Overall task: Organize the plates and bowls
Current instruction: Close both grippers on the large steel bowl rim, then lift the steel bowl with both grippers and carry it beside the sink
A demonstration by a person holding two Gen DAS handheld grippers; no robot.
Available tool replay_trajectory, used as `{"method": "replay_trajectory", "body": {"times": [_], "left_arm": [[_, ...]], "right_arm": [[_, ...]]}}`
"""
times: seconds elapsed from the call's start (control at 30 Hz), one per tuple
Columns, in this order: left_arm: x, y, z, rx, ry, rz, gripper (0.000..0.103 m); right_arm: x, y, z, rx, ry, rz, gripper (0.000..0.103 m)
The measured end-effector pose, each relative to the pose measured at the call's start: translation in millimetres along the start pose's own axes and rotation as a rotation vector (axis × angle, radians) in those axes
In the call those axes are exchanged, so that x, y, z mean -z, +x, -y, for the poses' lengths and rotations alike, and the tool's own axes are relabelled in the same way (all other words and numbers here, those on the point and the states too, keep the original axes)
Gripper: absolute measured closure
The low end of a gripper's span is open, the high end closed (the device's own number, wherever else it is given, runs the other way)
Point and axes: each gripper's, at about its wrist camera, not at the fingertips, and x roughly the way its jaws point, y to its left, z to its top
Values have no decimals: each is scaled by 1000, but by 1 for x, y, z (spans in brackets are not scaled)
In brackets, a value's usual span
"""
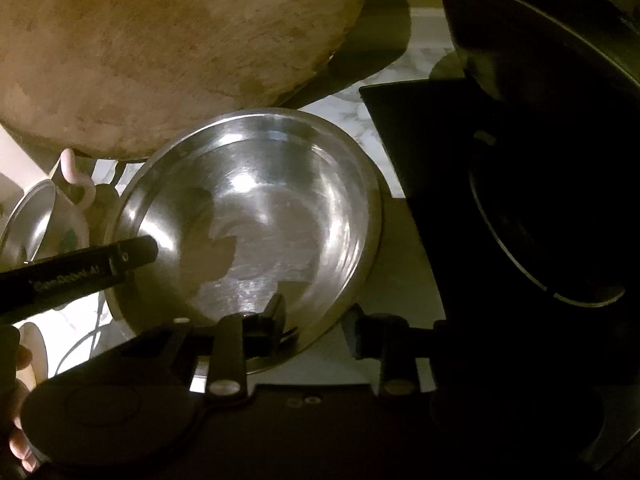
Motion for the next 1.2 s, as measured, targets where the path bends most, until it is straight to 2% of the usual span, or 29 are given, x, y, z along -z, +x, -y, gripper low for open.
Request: {"method": "replay_trajectory", "body": {"times": [0.07,0.23,0.57,0.9,1.2], "left_arm": [[0,2,-2,5,-4,-11,68],[3,3,-2,13,5,-20,87],[21,-22,-15,-4,-24,-28,87],[49,-73,-29,-38,-79,-20,87],[93,-137,-49,-89,-143,16,87]], "right_arm": [[0,0,1,-2,3,5,75],[2,-4,-4,-8,-14,20,78],[16,-24,-16,-38,-85,42,79],[45,-59,-31,-98,-153,62,79],[81,-97,-55,-188,-231,63,79]]}}
